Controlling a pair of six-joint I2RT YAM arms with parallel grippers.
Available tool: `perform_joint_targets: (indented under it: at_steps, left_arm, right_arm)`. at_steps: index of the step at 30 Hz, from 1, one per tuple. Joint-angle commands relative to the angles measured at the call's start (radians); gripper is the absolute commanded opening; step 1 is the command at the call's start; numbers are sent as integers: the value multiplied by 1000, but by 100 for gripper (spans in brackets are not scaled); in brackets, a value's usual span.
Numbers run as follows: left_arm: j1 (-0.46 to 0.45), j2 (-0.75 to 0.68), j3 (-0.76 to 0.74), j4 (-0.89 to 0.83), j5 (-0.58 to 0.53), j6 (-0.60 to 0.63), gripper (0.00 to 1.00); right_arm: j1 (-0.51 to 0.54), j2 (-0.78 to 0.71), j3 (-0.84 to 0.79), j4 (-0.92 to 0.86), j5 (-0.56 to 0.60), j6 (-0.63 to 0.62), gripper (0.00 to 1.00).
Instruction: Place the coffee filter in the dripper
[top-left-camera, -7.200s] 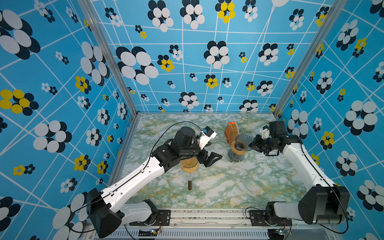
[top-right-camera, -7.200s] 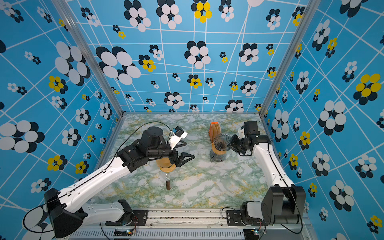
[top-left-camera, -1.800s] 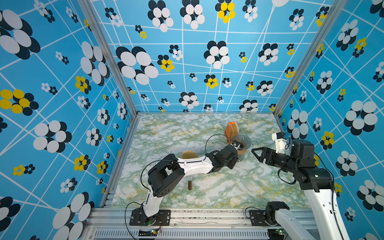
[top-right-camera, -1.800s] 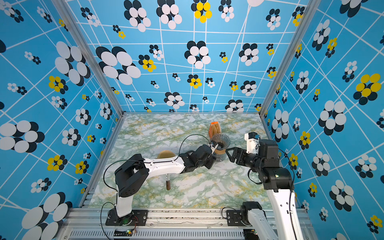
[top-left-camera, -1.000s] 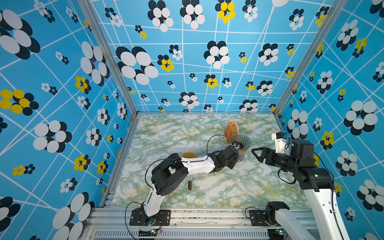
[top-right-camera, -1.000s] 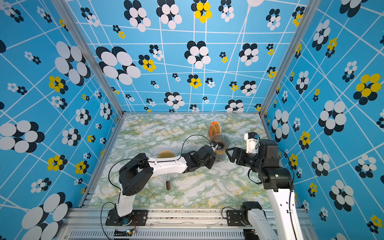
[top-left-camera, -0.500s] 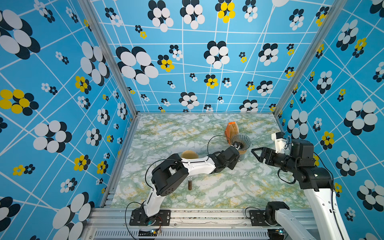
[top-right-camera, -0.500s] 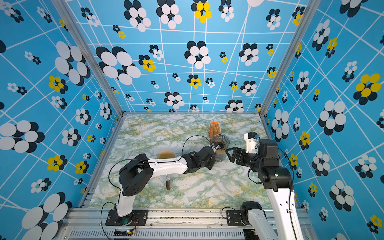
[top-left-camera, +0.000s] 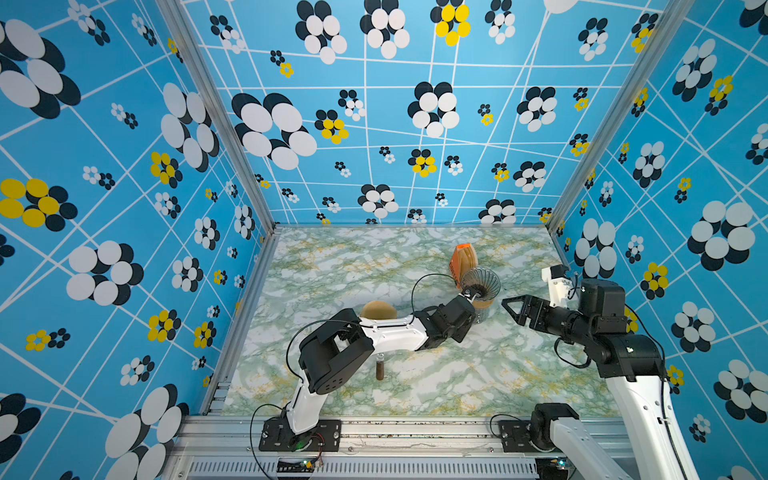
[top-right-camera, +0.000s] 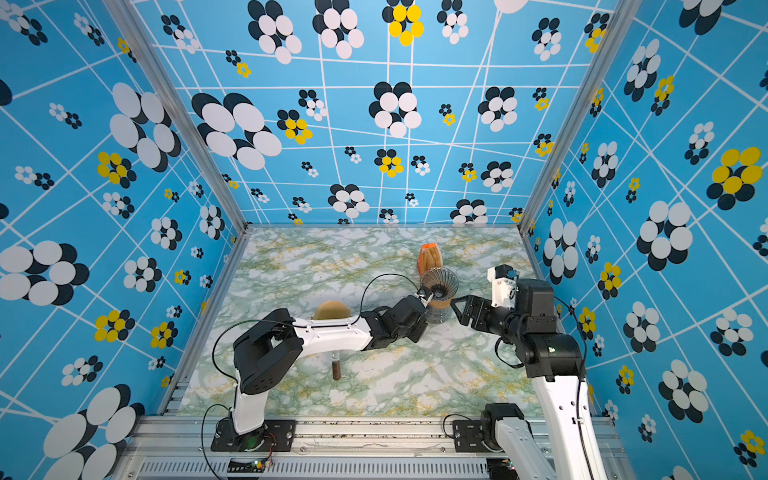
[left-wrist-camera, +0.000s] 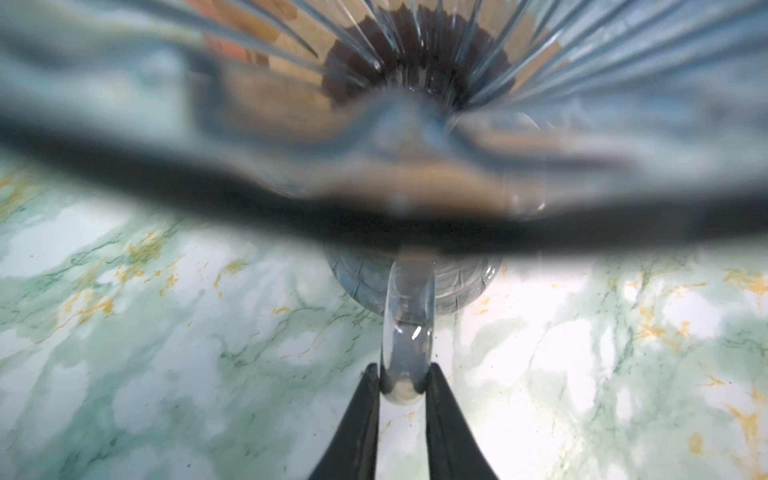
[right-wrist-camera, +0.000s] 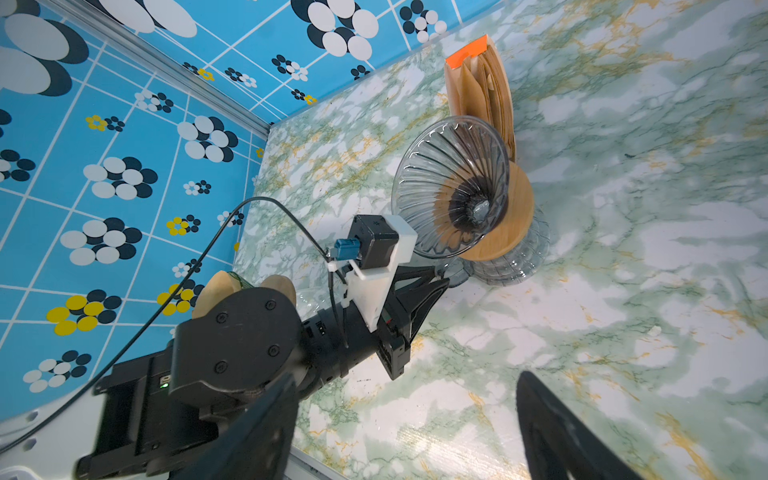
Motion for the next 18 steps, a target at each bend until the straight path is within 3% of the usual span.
perform_joint_targets:
  at_steps: [1, 18]
  left_arm:
    - [-6, -51, -17, -19, -18, 8, 21]
    - [-15, -72, -34, -20, -21, 15, 16]
  right_arm:
    - [-6, 0, -8, 2, 7, 8, 84]
    - [-7, 0, -9, 2, 7, 8, 84]
